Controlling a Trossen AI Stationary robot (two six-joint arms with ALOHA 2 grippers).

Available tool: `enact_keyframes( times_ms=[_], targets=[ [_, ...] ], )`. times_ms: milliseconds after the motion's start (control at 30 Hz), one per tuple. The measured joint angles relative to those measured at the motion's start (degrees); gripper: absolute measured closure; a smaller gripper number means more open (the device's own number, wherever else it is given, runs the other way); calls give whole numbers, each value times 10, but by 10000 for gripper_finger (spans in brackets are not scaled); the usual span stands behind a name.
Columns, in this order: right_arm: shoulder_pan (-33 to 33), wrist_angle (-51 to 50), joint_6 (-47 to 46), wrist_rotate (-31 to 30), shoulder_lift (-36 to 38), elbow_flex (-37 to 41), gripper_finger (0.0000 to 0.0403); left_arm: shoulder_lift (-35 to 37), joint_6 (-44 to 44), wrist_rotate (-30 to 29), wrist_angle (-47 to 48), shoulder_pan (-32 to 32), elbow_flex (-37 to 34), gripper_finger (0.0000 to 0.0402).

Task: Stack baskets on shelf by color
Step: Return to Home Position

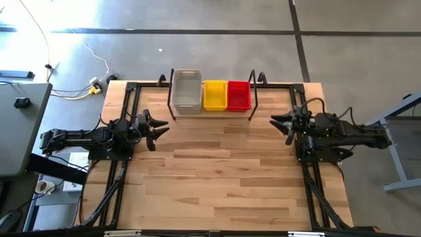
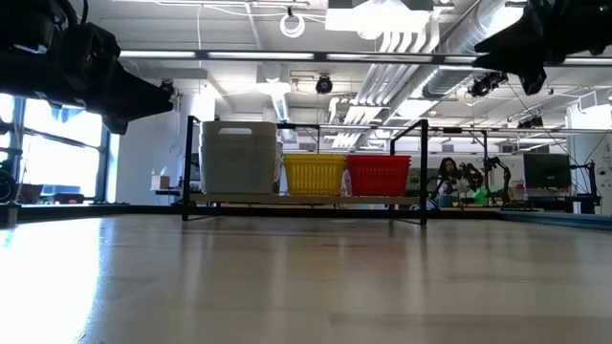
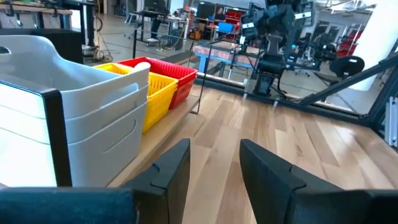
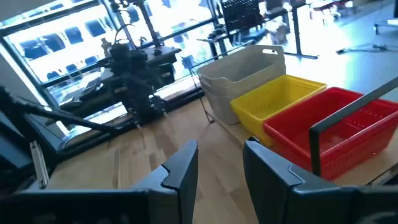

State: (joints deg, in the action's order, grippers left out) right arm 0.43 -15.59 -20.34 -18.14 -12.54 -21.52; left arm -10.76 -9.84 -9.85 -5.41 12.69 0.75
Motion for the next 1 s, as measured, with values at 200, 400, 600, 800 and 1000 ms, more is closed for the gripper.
enact_keyframes(
  times_ms=[200,400,600,800,1000],
  targets=[
    [0,56,28,25,52,83,289,0,9,-3,0,0,0,271],
    [0,89,39,43,79,146,289,0,38,-13,0,0,0,271],
    [0,101,48,49,94,178,289,0,41,-13,0,0,0,271],
    [0,100,50,49,94,181,289,0,41,-13,0,0,0,271],
    [0,96,-2,31,92,181,289,0,41,-13,0,0,0,271]
  ],
)
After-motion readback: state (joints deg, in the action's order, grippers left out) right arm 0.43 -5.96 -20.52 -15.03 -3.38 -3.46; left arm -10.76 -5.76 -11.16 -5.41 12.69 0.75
